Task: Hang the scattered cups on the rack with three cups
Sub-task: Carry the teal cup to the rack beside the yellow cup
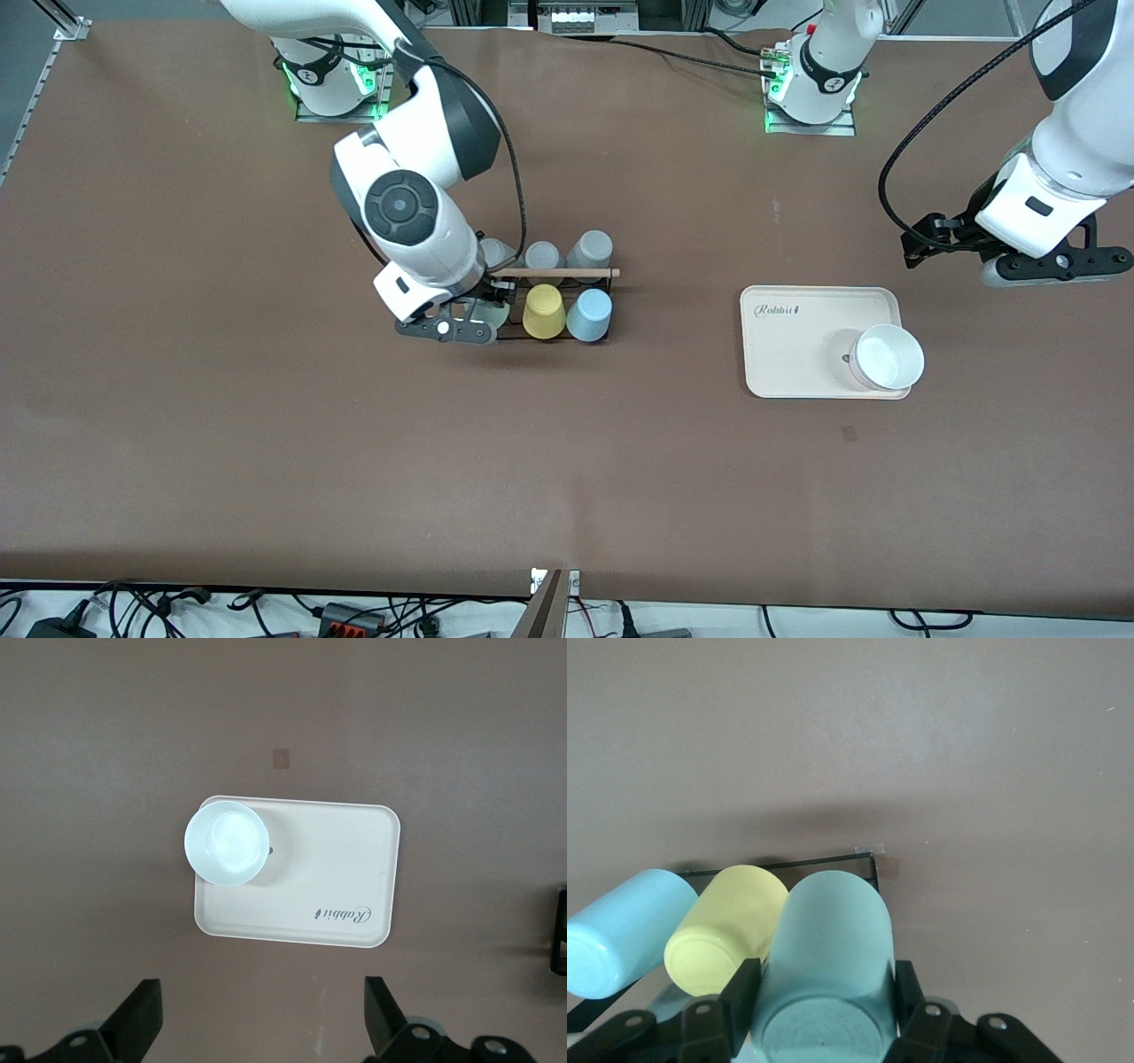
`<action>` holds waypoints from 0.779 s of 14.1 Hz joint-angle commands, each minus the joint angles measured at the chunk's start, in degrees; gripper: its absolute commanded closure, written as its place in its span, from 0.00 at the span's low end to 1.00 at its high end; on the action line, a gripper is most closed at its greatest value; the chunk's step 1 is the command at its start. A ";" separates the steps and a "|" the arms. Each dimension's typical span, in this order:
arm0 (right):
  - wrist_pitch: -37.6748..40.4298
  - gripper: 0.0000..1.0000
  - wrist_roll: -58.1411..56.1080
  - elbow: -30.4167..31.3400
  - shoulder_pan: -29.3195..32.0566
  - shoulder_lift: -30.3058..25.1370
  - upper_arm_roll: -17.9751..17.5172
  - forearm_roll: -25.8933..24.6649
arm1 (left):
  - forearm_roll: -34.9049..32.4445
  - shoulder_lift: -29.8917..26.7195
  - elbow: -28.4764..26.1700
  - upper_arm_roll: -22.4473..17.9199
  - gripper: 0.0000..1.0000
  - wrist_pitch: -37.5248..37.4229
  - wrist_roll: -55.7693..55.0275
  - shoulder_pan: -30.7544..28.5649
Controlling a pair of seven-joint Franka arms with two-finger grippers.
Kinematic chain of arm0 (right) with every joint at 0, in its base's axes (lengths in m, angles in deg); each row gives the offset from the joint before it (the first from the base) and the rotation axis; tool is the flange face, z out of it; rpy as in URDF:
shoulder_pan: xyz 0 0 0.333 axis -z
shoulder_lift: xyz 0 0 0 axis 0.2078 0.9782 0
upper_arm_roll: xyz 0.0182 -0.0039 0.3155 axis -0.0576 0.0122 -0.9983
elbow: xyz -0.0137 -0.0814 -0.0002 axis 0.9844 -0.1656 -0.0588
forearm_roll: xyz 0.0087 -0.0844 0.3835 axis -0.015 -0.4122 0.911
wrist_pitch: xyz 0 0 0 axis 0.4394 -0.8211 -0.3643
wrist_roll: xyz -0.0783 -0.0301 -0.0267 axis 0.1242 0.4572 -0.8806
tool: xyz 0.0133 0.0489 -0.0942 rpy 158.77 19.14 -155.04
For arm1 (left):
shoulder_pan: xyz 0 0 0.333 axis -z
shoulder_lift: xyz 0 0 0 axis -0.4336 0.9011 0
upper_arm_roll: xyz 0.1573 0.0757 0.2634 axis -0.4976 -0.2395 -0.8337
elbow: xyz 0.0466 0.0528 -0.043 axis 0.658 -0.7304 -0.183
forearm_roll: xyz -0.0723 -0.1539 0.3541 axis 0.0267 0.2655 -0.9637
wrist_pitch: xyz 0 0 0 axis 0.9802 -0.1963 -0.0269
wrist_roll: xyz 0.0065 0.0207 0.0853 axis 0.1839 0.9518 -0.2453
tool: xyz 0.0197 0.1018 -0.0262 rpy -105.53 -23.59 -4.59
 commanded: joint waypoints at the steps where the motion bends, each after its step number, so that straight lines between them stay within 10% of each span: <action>1: 1.18 0.85 1.33 -2.39 -0.47 1.29 0.35 -0.59 | 1.15 -1.01 -0.77 0.20 0.00 0.44 1.61 -0.57; 11: 0.30 0.84 1.15 -2.39 -1.08 4.98 0.35 -0.15 | 1.15 -1.01 -0.77 0.11 0.00 0.44 1.70 -0.57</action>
